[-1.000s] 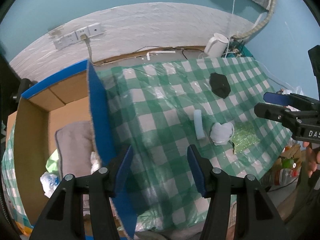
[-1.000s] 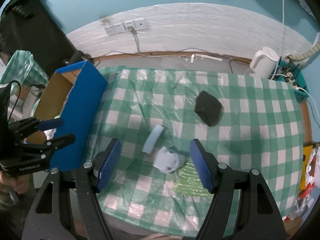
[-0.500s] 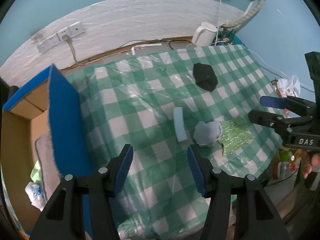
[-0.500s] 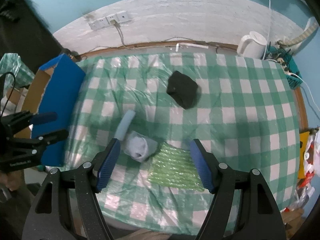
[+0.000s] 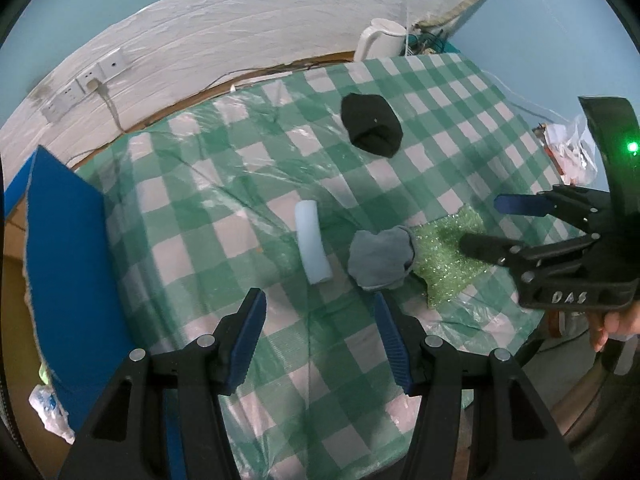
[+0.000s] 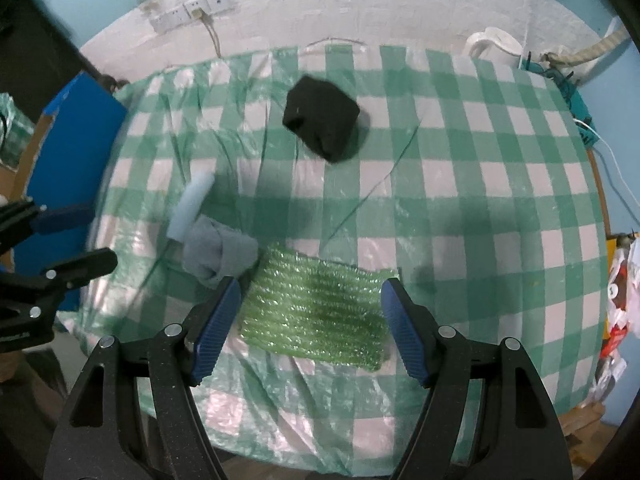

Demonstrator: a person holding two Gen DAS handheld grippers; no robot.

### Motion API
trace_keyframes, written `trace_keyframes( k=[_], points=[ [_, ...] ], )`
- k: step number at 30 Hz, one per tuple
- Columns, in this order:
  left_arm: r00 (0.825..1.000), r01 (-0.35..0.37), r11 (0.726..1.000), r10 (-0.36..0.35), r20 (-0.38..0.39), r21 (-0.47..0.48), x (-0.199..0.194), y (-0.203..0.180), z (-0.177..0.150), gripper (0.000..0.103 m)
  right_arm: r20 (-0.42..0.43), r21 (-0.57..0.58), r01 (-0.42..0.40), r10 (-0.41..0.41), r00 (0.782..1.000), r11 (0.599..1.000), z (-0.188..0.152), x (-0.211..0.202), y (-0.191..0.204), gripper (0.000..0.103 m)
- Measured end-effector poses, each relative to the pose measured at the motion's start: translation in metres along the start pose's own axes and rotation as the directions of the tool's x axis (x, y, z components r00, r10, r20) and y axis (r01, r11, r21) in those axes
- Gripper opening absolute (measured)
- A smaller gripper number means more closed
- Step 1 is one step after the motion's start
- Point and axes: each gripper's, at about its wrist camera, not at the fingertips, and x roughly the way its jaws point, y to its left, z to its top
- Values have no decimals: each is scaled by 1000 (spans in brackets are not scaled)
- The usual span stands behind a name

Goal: Organize soft objects
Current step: 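Move both tools back over the table toward the green scrubber and grey sock, then grasp the green mesh scrubber with the right gripper while the left grasps the grey sock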

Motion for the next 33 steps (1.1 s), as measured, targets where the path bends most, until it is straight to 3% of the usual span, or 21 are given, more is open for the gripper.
trace_keyframes(
  k=[13,22,25,29,33],
  points=[
    [999,-2,1000,3,-45,29,30,-12,0,58,-67,-51,24,-27,997,998,-13,36,5,74],
    [998,4,1000,-2,-61,27,37,-12,4,58,-61,-123,62,-69,996,991,-22,50,14,74],
    [998,7,1000,-5,-63,26,39,-13,5,58,-46,-140,75,-82,996,987,-25,49,17,61],
    [998,16,1000,-14,-65,24,41,-14,6,58,-38,-124,67,-72,997,990,-25,46,15,21],
    [997,27,999,-25,-67,24,45,-16,8,58,-41,-104,47,-51,998,993,-20,44,8,15]
  ],
)
